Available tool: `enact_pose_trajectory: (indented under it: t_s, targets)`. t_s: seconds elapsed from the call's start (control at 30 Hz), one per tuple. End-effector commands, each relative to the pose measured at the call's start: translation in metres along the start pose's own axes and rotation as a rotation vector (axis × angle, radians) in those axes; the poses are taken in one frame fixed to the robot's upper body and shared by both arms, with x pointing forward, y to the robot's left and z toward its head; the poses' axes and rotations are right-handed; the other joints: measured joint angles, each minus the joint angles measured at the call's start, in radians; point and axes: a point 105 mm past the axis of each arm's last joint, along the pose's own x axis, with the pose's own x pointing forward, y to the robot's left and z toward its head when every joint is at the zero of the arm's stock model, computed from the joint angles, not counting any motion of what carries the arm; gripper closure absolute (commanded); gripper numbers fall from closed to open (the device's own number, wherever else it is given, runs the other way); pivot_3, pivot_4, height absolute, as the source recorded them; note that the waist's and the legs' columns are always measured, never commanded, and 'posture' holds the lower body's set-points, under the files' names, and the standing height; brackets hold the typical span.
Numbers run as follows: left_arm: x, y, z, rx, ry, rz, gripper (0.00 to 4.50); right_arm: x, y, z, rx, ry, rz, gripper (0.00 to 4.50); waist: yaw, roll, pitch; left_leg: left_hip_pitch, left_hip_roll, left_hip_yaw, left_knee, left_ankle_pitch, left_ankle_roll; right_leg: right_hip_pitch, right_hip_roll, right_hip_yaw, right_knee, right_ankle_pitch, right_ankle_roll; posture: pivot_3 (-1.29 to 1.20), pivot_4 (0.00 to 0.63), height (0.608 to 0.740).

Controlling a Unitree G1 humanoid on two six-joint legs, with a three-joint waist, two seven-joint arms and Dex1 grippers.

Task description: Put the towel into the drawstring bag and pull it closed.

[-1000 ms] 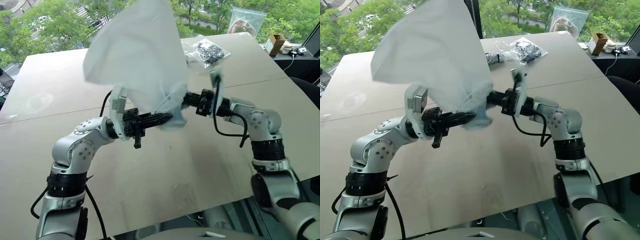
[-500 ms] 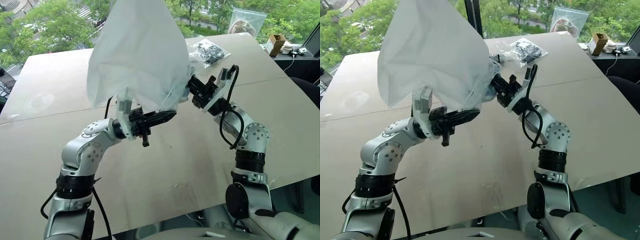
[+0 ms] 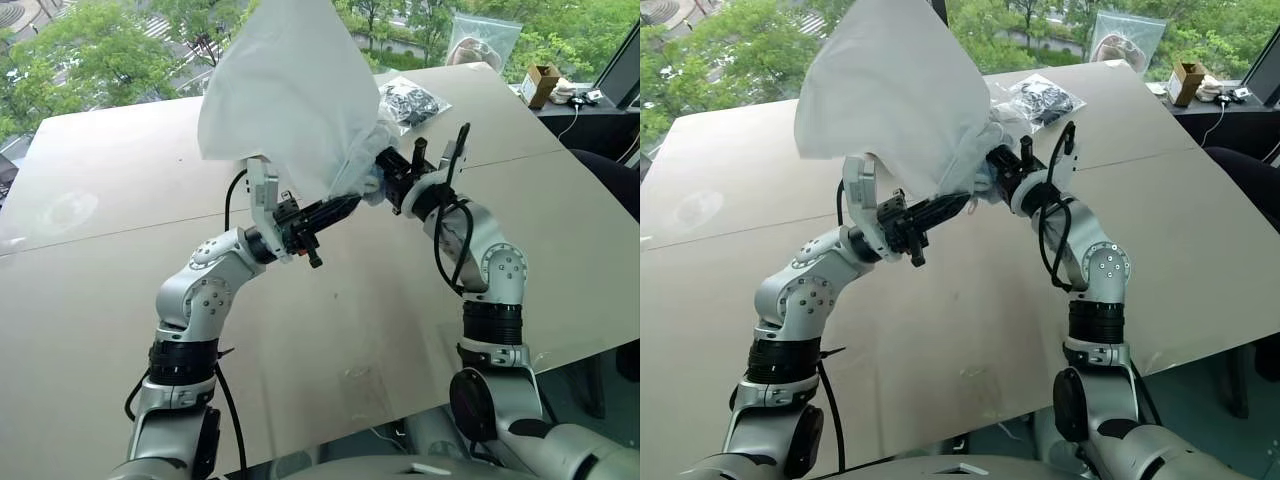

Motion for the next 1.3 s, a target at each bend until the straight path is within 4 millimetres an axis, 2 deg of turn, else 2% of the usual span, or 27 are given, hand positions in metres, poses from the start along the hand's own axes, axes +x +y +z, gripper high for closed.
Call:
enact_pose_trajectory:
  t_s: [0.03, 0.13, 0.2, 0.3, 0.37, 0.47, 0.53, 0.67, 0.77, 0.9, 1.0, 1.2, 1.3]
  targets:
    - [0.002, 0.008, 0.013, 0.02, -0.044, 0.052, 4.5, 0.005, 0.006, -0.003, -0.077, -0.033, -0.027, 4.47, 0.001, 0.0, 0.0, 0.0, 0.0, 0.0, 0.0, 0.0, 0.0, 0.0, 0.0, 0.0, 0.0, 0.0, 0.0, 0.0, 0.15, 0.74]
    - [0.009, 0.015, 0.011, -0.014, -0.061, 0.095, 4.5, 0.007, -0.004, -0.018, -0.306, 0.054, -0.106, 4.47, 0.001, 0.0, 0.0, 0.0, 0.0, 0.001, 0.0, 0.0, 0.0, 0.0, 0.0, 0.001, 0.0, 0.0, 0.0, 0.0, 0.15, 0.74]
    - [0.013, 0.016, 0.011, -0.044, -0.077, 0.101, 4.5, 0.006, -0.003, -0.025, -0.431, 0.089, -0.096, 4.47, 0.001, 0.0, 0.0, -0.001, 0.0, 0.001, 0.0, 0.0, 0.0, 0.0, 0.0, 0.001, 0.0, 0.0, 0.0, 0.0, 0.15, 0.74]
    - [0.017, 0.017, 0.007, -0.064, -0.069, 0.113, 4.5, 0.002, -0.002, -0.031, -0.585, 0.149, -0.065, 4.47, 0.001, 0.0, 0.0, -0.001, 0.0, 0.001, 0.0, 0.0, 0.0, -0.001, 0.0, 0.001, -0.001, 0.0, 0.0, 0.0, 0.15, 0.74]
    - [0.018, 0.018, 0.002, -0.081, -0.057, 0.125, 4.5, -0.002, -0.002, -0.036, -0.795, 0.202, -0.031, 4.47, 0.002, 0.0, 0.0, -0.002, 0.0, 0.001, 0.0, 0.0, 0.0, -0.001, 0.0, 0.001, -0.001, 0.0, 0.0, 0.0, 0.15, 0.74]
    - [0.018, 0.019, -0.001, -0.094, -0.043, 0.134, 4.5, -0.01, -0.001, -0.046, -0.964, 0.296, 0.07, 4.47, 0.003, 0.0, 0.0, -0.003, -0.001, 0.0, 0.001, 0.0, 0.0, -0.001, 0.0, 0.0, -0.002, 0.0, 0.0, 0.0, 0.15, 0.74]
    - [0.017, 0.02, -0.002, -0.108, -0.039, 0.139, 4.5, -0.015, 0.005, -0.05, -0.982, 0.315, 0.171, 4.47, 0.001, 0.0, 0.0, -0.003, -0.001, 0.0, 0.001, 0.0, 0.0, -0.001, 0.0, 0.0, -0.002, 0.0, 0.0, 0.0, 0.15, 0.74]
    - [0.013, 0.012, -0.01, -0.16, -0.004, 0.087, 4.5, -0.015, 0.017, -0.048, -0.795, 0.265, 0.263, 4.47, 0.001, -0.001, 0.0, -0.002, 0.001, -0.001, 0.0, 0.0, 0.0, -0.002, 0.001, 0.0, -0.001, 0.0, 0.0, 0.0, 0.15, 0.74]
    - [0.009, 0.002, -0.014, -0.214, 0.004, 0.038, 4.5, -0.013, 0.017, -0.048, -0.686, 0.244, 0.258, 3.15, 0.002, -0.001, 0.0, -0.002, 0.001, 0.0, 0.0, 0.0, 0.0, -0.002, 0.001, 0.0, 0.0, 0.0, 0.0, 0.0, 0.15, 0.74]
    - [0.003, -0.011, -0.018, -0.303, 0.008, -0.016, 4.5, -0.002, 0.014, -0.039, -0.438, 0.169, 0.196, 1.37, 0.002, -0.001, 0.0, -0.002, 0.0, 0.0, 0.001, 0.0, 0.0, -0.002, 0.0, 0.0, 0.0, 0.0, 0.0, 0.0, 0.15, 0.74]
    - [0.0, -0.009, -0.016, -0.357, -0.026, -0.007, 4.5, -0.001, 0.01, -0.038, -0.307, 0.181, 0.162, 0.05, 0.005, -0.001, 0.0, -0.002, 0.0, 0.0, 0.001, 0.0, 0.0, -0.002, 0.0, 0.0, 0.0, 0.0, 0.0, 0.0, 0.15, 0.74]
    - [-0.007, 0.018, -0.003, -0.473, -0.176, 0.118, 4.5, -0.019, 0.003, -0.035, -0.251, 0.295, 0.158, 0.05, 0.004, -0.001, 0.0, -0.003, 0.0, 0.0, 0.001, 0.0, 0.0, -0.002, -0.001, 0.0, 0.0, 0.0, 0.0, 0.0, 0.15, 0.74]
    - [-0.012, 0.031, -0.003, -0.557, -0.229, 0.188, 4.5, -0.036, -0.006, -0.026, -0.238, 0.363, 0.168, 0.05, 0.002, -0.001, 0.0, -0.002, 0.0, 0.0, 0.001, 0.0, 0.0, -0.002, 0.0, 0.0, 0.001, 0.0, 0.0, 0.0, 0.15, 0.74]
